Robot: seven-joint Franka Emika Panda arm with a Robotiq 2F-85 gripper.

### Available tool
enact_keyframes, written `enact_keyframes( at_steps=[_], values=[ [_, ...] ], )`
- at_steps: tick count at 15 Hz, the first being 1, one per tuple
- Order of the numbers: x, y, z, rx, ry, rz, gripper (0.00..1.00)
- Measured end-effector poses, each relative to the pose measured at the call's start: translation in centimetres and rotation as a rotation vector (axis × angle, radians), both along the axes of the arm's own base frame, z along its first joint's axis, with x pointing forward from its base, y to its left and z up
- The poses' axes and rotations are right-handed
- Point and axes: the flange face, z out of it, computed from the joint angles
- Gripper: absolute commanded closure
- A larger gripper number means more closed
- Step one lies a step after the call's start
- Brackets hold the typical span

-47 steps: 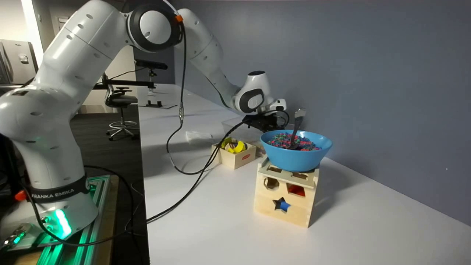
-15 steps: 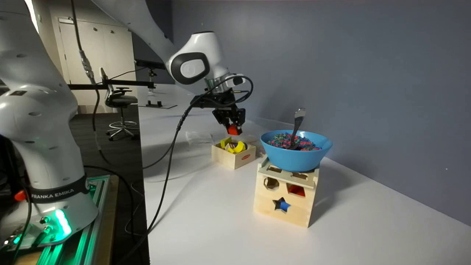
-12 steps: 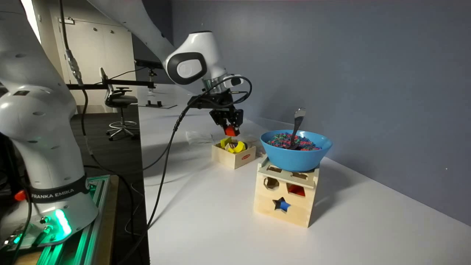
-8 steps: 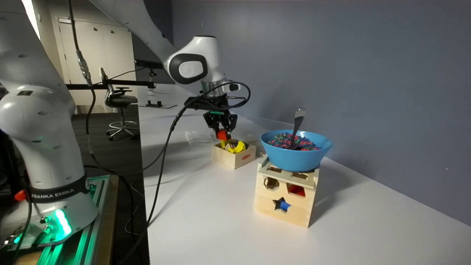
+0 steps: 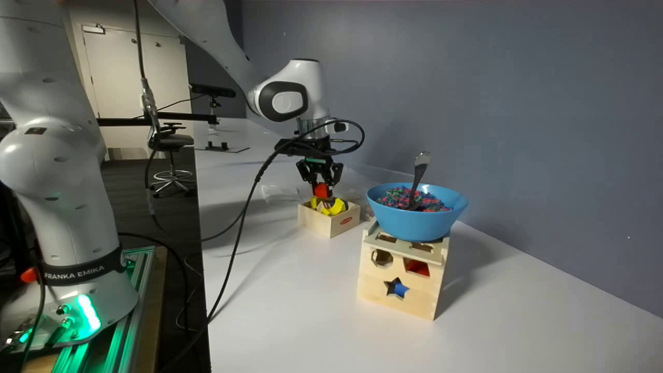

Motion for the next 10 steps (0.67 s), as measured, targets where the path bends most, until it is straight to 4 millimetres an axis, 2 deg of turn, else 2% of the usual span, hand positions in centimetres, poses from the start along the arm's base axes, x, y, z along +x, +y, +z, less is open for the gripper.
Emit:
enact_keyframes(
  at_steps=[3,4,5,9,10],
  values=[
    [2.0,1.0,-0.8,-0.001,0.029,0.004,0.81],
    [2.5,1.1,-0.9,0.0,0.03,0.0,0.41],
    [3.0,1.1,-0.9,0.001,0.029,-0.005,0.3],
    [3.9,1.0,-0.9,0.003,0.035,-0.014,0.04],
    [4.0,0.9,-0.8,0.003,0.036,-0.011,0.0]
  ],
)
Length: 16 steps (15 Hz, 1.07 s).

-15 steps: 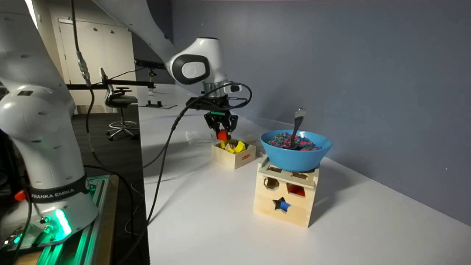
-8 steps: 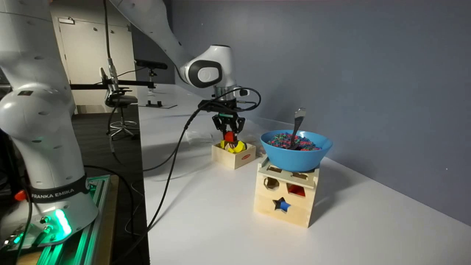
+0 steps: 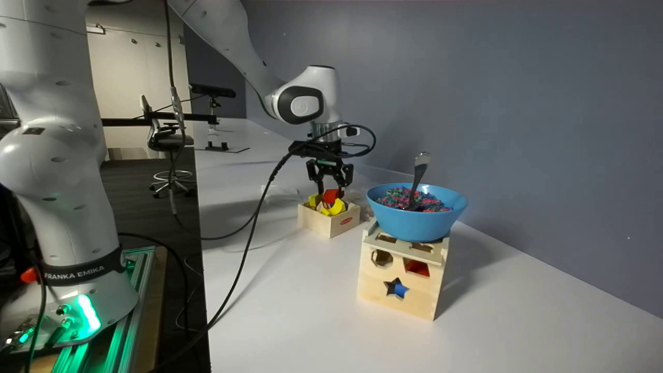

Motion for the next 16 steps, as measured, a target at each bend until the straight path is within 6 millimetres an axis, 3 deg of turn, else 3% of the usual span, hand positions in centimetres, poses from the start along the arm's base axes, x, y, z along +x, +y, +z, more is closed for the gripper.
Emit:
enact_keyframes(
  at_steps=[3,9,13,16],
  values=[
    [0.1,-0.2,1.1,0.004,-0.046,0.034,0.0],
    [0.5,-0.1,6.1,0.009,-0.336,0.09,0.0],
    [4.7,-0.1,6.6,0.026,-0.37,-0.018,0.0],
    [9.3,-0.3,4.5,0.011,-0.321,-0.121,0.0]
  ],
)
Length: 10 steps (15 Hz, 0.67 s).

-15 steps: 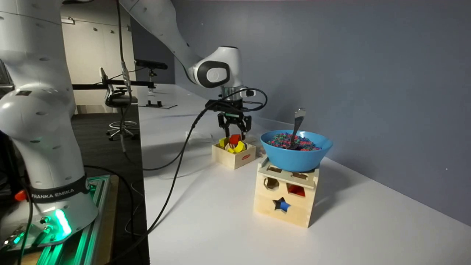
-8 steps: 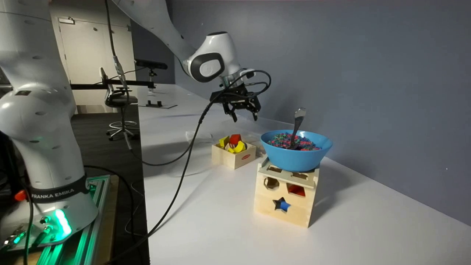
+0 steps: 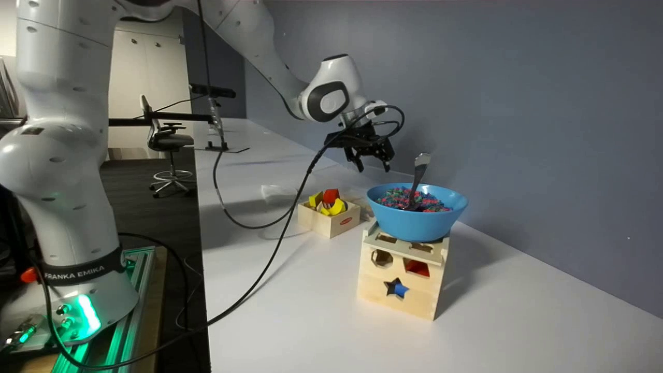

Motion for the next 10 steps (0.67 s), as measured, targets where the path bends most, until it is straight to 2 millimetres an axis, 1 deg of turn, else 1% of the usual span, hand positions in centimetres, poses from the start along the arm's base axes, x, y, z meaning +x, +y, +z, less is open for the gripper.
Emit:
enact_keyframes(
  at_steps=[2,5,7,10],
  values=[
    [2.3,0.4,-2.4,-0.032,0.112,-0.046,0.0],
    [4.7,1.7,-5.6,-0.064,0.268,-0.064,0.0],
    [6.1,2.3,-7.1,-0.074,0.321,-0.06,0.0],
    [7.9,2.9,-8.6,-0.084,0.352,-0.057,0.0]
  ],
)
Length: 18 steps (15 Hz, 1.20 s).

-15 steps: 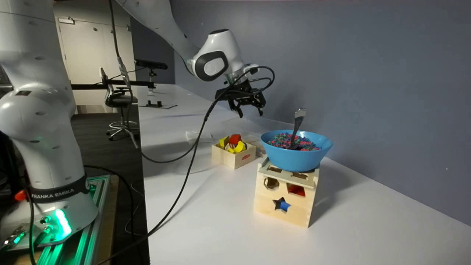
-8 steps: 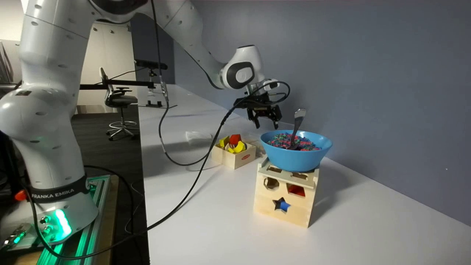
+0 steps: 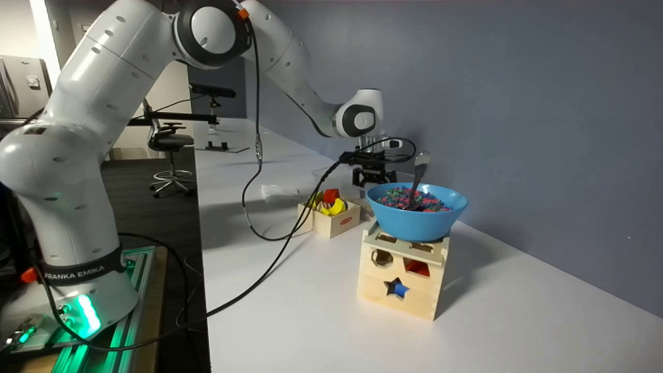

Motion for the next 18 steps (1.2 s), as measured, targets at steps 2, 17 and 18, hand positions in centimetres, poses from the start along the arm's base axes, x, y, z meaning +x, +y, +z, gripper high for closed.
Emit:
enact_keyframes(
  at_steps=[2,17,18],
  values=[
    [0.9,0.2,-0.9,-0.007,0.029,-0.005,0.0],
    [3.4,2.9,-0.8,-0.006,0.127,0.054,0.99],
    [3.3,3.7,-0.2,0.001,0.115,0.081,1.0]
  ],
)
